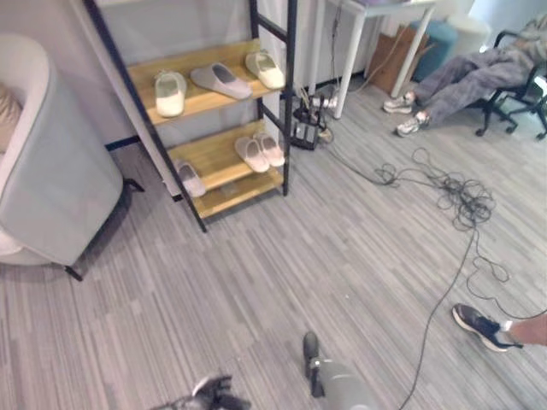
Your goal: Arrange the slippers neatly on the shoe rack.
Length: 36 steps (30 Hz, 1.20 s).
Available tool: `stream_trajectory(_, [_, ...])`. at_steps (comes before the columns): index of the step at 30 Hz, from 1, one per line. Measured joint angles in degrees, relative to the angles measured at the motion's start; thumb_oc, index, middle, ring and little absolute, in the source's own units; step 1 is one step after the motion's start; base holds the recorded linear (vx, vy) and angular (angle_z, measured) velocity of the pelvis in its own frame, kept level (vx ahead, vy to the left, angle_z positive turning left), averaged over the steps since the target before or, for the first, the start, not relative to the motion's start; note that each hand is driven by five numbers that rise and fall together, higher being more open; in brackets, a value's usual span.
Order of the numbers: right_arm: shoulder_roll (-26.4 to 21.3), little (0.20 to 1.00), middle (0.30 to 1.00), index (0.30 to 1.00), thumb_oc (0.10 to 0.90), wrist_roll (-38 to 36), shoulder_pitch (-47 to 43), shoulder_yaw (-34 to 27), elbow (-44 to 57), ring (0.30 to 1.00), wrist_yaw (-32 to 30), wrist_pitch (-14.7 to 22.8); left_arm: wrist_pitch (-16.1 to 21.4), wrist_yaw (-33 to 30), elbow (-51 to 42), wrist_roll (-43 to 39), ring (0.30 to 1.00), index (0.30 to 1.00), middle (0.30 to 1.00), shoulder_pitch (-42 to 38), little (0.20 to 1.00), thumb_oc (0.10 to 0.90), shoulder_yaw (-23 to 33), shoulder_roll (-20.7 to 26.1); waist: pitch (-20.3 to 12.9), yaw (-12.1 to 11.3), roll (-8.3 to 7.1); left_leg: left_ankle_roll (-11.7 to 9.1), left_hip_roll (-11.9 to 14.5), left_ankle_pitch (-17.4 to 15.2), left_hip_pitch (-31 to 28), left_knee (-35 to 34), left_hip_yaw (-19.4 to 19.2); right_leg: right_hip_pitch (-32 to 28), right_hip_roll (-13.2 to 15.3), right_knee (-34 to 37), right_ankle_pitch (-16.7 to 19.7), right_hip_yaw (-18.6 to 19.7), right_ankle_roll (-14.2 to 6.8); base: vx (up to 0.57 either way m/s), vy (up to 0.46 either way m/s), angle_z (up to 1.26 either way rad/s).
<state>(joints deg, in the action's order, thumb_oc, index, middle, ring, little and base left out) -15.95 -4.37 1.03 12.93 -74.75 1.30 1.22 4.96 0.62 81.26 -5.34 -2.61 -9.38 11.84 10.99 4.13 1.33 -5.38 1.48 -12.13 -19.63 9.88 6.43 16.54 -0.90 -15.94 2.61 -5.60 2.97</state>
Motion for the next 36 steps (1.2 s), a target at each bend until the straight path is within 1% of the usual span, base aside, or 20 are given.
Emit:
stream_trajectory(2, [-0.32, 0.9, 0.9, 0.9, 0.8, 1.22, -0.95, 0.91, 1.01, 0.9, 0.05, 0.85, 0.03, -0.15, -0.28, 0.17, 0.9, 0.9, 0.9, 0.13, 0.9, 0.8, 0.78, 0.7, -0.1, -1.38, -0.45, 0.31, -0.46, 0.83, 2.35, 4.06, 0.78, -1.77, -0.29, -0.56, -2.34, 1.03, 1.45, 0.47, -0.454, -0.04])
stream_trajectory(4, [-0.69, 0.9, 0.9, 0.9, 0.8, 2.09, -2.39, 1.0, 2.76, 0.9, 0.16, 0.8, 0.09, -0.12, -0.3, -0.21, 0.9, 0.9, 0.9, 0.38, 0.9, 0.8, 3.32, 0.81, -0.16, -1.76, -0.33, -1.56, 0.04, 7.32, 8.98, 20.23, -0.35, -5.36, -1.92, 0.59, -4.41, 0.6, 2.72, 0.24, -0.436, 0.01])
stream_trajectory(5, [-0.65, 0.9, 0.9, 0.9, 0.8, 2.03, -2.52, 2.18, 3.66, 0.9, -0.12, 1.42, -0.36, -0.23, -0.66, -1.03, 0.9, 0.9, 0.9, -1.12, 0.9, 0.8, 3.25, 1.38, 0.3, -1.98, -1.9, -1.03, 1.2, 17.32, 18.63, 37.29, -3.27, -7.77, -1.16, 2.05, -4.83, -0.61, 3.52, 0.23, -0.44, 0.13])
stream_trajectory(6, [0.28, 0.9, 0.9, 0.9, 0.8, 2.01, -3.36, 2.24, 3.19, 0.9, -0.07, 1.23, -0.63, -0.18, -2.72, -1.28, 0.9, 0.9, 0.9, -1.52, 0.9, 0.8, 2.33, 3.29, 0.73, -3.29, -4.25, 5.21, 4.64, 13.99, 27.07, 47.12, -8.61, -10.59, -1.42, 3.28, -5.78, -0.47, 4.84, 0.34, -0.486, 0.2])
stream_trajectory(8, [0.58, 0.9, 0.9, 0.9, 0.8, 2.03, -4.02, 4.56, 3.08, 0.9, -0.83, 1.1, -1.0, -0.42, -3.82, -1.3, 0.9, 0.9, 0.9, -3.47, 0.9, 0.8, 1.45, 5.4, 1.7, -4.51, -6.77, 6.55, 6.64, 11.11, 36.44, 50.25, -10.94, -14.48, -1.16, 5.15, -9.18, -1.16, 6.86, 0.38, -0.234, 0.28])
stream_trajectory(11, [-0.1, 0.9, 0.9, 0.9, 0.8, 2.1, -4.81, 6.61, 2.95, 0.9, -1.1, 0.3, -0.8, -0.32, -6.97, -1.43, 0.9, 0.9, 0.9, -4.19, 0.9, 0.8, -0.32, 6.33, 4.36, -5.88, -7.06, 5.79, 4.26, 8.25, 44.03, 37.13, -13.34, -19.08, -0.98, 6.97, -11.69, -2.78, 5.59, 0.48, -0.04, 0.38])
stream_trajectory(14, [-0.95, 0.9, 0.9, 0.9, 0.8, 2.2, -3.61, 7.41, 2.77, 0.9, -1.11, 0.53, -0.9, -0.03, -6.1, -2.96, 0.9, 0.9, 0.9, -2.52, 0.9, 0.8, -0.43, 4.0, 4.42, -5.92, -5.25, 5.11, 0.78, 9.58, 41.89, 10.64, -18.3, -23.82, -1.6, 10.12, -13.16, -4.27, 3.84, 0.4, 0.021, 0.17])
stream_trajectory(16, [-0.91, 0.9, 0.9, 0.9, 0.8, 2.93, -3.12, 7.55, 2.52, 0.9, -1.13, 0.78, -1.01, -0.17, -5.15, -3.41, 0.9, 0.9, 0.9, -2.33, 0.9, 0.8, 0.18, 2.72, 4.35, -6.42, -4.32, 5.07, 0.2, 11.08, 41.2, 2.71, -21.27, -26.49, -2.29, 12.09, -13.59, -4.51, 2.85, 0.37, 0.043, 0.22])
stream_trajectory(18, [0.75, 0.9, 0.9, 0.9, 0.8, 4.33, -3.08, 7.57, 0.83, 0.9, -0.85, 0.24, -1.08, -0.02, -3.57, -3.48, 0.9, 0.9, 0.9, -1.27, 0.9, 0.8, 1.47, 2.74, 4.06, -7.68, -5.29, 5.29, 0.34, 14.04, 38.17, -3.17, -28.21, -33.29, -2.4, 17.48, -15.32, -4.13, 0.68, 0.52, 0.112, 0.06])
stream_trajectory(19, [1.38, 0.9, 0.9, 0.9, 0.8, 4.41, -3.27, 7.56, 0.16, 0.9, -0.83, 0.03, -1.43, 0.11, -3.46, -3.44, 0.9, 0.9, 0.9, 0.58, 0.9, 0.8, 2.32, 2.76, 4.04, -7.53, -5.98, 15.5, -0.06, 19.49, 33.48, -4.38, -30.62, -35.74, -1.26, 15.14, -16.06, -4.19, -2.3, 0.72, 0.203, -0.11])
stream_trajectory(21, [3.11, 0.9, 0.9, 0.9, 0.8, 5.08, -2.83, 7.53, -0.46, 0.9, -1.07, 1.38, -1.71, 0.01, -2.04, -3.47, 0.9, 0.9, 0.9, 2.29, 0.9, 0.8, 6.53, 3.01, 1.79, -7.36, -7.89, 15.92, -3.09, 15.05, 27.2, -5.55, -29.7, -33.88, 2.54, 0.84, -16.76, -4.28, -7.14, 0.6, 0.235, 0.1])
stream_trajectory(23, [2.96, 0.9, 0.9, 0.9, 0.8, 5.96, -2.2, 7.13, -0.17, 0.9, -1.11, 1.31, -1.99, 0.0, -1.75, -4.01, 0.9, 0.9, 0.9, 2.1, 0.9, 0.8, 7.26, 3.46, -0.25, -8.1, -8.53, 15.75, -4.45, 12.97, 25.77, -5.82, -28.74, -29.7, 3.61, -7.38, -17.99, -3.93, -9.16, 0.3, 0.195, 0.29])
stream_trajectory(24, [2.55, 0.9, 0.9, 0.9, 0.8, 6.42, -2.48, 6.34, 0.19, 0.9, -0.77, 0.96, -2.05, 0.0, -2.89, -5.52, 0.9, 0.9, 0.9, 1.37, 0.9, 0.8, 7.33, 3.49, -0.29, -8.97, -8.58, 16.32, -5.46, 11.51, 23.06, -6.25, -28.28, -23.62, 6.04, -20.27, -14.9, -3.86, -13.67, 0.36, 0.207, 0.19])
stream_trajectory(26, [1.92, 0.9, 0.9, 0.9, 0.8, 6.43, -2.44, 6.29, 0.81, 0.9, -0.73, 0.84, -2.08, 0.0, -3.25, -5.63, 0.9, 0.9, 0.9, 1.57, 0.9, 0.8, 7.18, 3.3, -0.61, -8.88, -8.12, 16.68, -6.2, 9.43, 20.28, -6.23, -27.43, -18.71, 8.54, -32.55, -13.01, -4.34, -16.36, 0.32, 0.149, 0.2])
stream_trajectory(27, [1.77, 0.9, 0.9, 0.9, 0.8, 6.44, -2.32, 6.3, 0.93, 0.9, -0.76, 0.8, -2.17, -0.07, -3.25, -5.63, 0.9, 0.9, 0.9, 1.02, 0.9, 0.8, 6.41, 3.06, -0.42, -8.4, -7.43, 16.74, -6.81, 8.04, 19.03, -6.26, -25.61, -16.95, 9.1, -35.54, -12.79, -4.22, -15.88, 0.18, 0.02, 0.72])
stream_trajectory(28, [1.38, 0.9, 0.9, 0.9, 0.8, 6.43, -1.77, 6.74, 0.98, 0.9, -1.1, 0.66, -2.46, -0.04, -3.21, -5.54, 0.9, 0.9, 0.9, 1.27, 0.9, 0.8, 3.76, 2.9, -0.9, -6.61, -5.98, 16.63, -6.62, 8.26, 17.03, -6.45, -22.92, -13.86, 9.72, -37.13, -14.96, -5.02, -10.57, 0.24, -0.041, 0.96])
stream_trajectory(30, [0.67, 0.9, 0.9, 0.9, 0.8, 6.46, -1.01, 7.23, 3.23, 0.9, -1.22, 0.33, -2.15, -0.14, -5.6, -5.7, 0.9, 0.9, 0.9, -0.76, 0.9, 0.8, 1.12, 2.68, -1.38, -5.29, -3.85, 15.99, -6.58, 7.94, 14.98, -8.12, -17.7, -6.21, 9.4, -25.33, -16.45, -3.79, -7.84, 0.32, -0.104, 1.25])
stream_trajectory(33, [0.79, 0.9, 0.9, 0.9, 0.8, 6.48, -0.9, 9.43, 3.69, 0.9, -0.97, 0.39, -1.56, 0.0, -5.76, -5.67, 0.9, 0.9, 0.9, -2.7, 0.9, 0.8, -0.04, 2.17, -1.03, -3.76, -3.28, 14.59, -6.88, 7.6, 14.23, -7.5, -12.79, -2.73, 7.98, -12.51, -15.24, 0.43, -7.6, 0.2, -0.15, 1.17])
stream_trajectory(34, [1.64, 0.9, 0.9, 0.9, 0.8, 6.44, -0.9, 9.18, 3.49, 0.9, -0.73, 0.39, -1.11, -0.22, -5.39, -5.66, 0.9, 0.9, 0.9, -3.23, 0.9, 0.8, -0.03, 1.93, -0.92, -2.85, -3.13, 13.81, -6.74, 7.16, 13.8, -7.27, -10.49, -2.38, 5.4, -7.25, -13.78, 6.36, -8.31, 0.08, -0.097, 0.96])
stream_trajectory(36, [2.82, 0.9, 0.9, 0.9, 0.8, 6.44, -1.06, 8.85, 2.72, 0.9, -0.56, 0.31, -0.84, -0.27, -5.31, -5.66, 0.9, 0.9, 0.9, -3.0, 0.9, 0.8, -0.23, 1.86, -0.92, -2.88, -3.85, 12.72, -7.11, 6.52, 12.45, -7.15, -10.19, -1.91, 4.72, -2.14, -8.04, 9.41, -6.86, 0.09, -0.18, 0.74])
